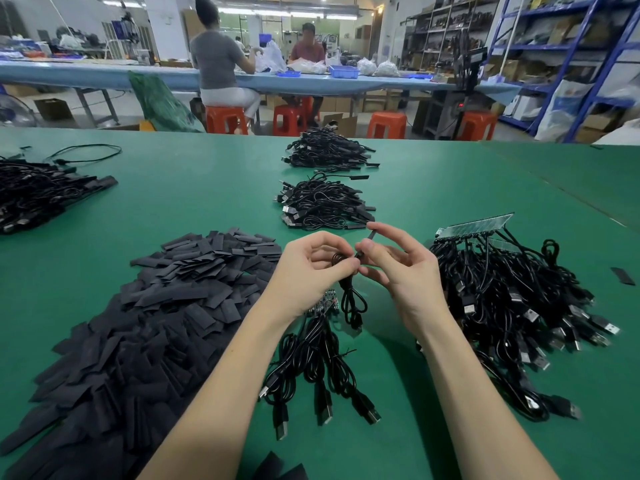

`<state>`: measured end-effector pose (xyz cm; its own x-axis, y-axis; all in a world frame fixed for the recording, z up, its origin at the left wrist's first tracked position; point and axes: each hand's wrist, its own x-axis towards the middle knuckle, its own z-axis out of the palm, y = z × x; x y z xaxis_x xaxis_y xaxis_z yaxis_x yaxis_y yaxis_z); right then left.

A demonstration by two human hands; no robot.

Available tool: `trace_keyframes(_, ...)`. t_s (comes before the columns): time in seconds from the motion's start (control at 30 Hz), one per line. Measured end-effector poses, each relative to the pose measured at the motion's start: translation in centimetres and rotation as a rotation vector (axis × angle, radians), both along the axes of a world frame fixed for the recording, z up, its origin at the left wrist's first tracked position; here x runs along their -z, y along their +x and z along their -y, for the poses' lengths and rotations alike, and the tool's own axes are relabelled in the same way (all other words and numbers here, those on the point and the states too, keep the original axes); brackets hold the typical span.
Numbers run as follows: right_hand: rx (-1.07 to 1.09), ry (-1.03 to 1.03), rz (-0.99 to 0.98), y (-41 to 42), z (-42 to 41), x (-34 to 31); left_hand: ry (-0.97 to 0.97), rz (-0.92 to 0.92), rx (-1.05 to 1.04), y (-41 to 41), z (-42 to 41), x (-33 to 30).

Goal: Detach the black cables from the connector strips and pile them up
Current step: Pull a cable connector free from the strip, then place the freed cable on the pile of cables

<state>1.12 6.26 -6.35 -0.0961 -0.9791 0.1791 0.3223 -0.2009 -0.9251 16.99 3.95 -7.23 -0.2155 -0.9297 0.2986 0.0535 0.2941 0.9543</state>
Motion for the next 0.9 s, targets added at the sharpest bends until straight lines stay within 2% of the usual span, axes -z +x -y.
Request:
trace_keyframes(0.4,0.041,0.018,0.066,0.3,0.4,0.4,0.049,0.022,-0.060,-0.5,0.0,-0.1)
trace_keyframes(0.53,0.198,0.046,0.235,0.1,0.9,0.1,0.152,0.145,-0.054,-1.1,-0.3,0.0)
trace_keyframes(0.6,0.249,0.047,0.290,-0.2,1.1,-0.1,0.139,0.170,-0.101,-1.2,-0.2,0.1)
trace_keyframes(0.67,0.271,0.071,0.310,-0.3,1.2,0.0,0.087,0.156,-0.179,-1.2,0.2,-0.1)
trace_keyframes(0.73,0.260,0.151,0.312,-0.3,1.3,0.3,-0.053,0.221,-0.299,-1.0,1.2,-0.5)
trace_keyframes(0.8,0.236,0.244,0.266,-0.3,1.5,0.6,-0.221,0.356,-0.416,-0.9,2.9,-1.2)
trace_keyframes(0.9,0.198,0.304,0.182,-0.2,1.7,0.9,-0.355,0.631,-0.468,-1.0,6.8,-2.3)
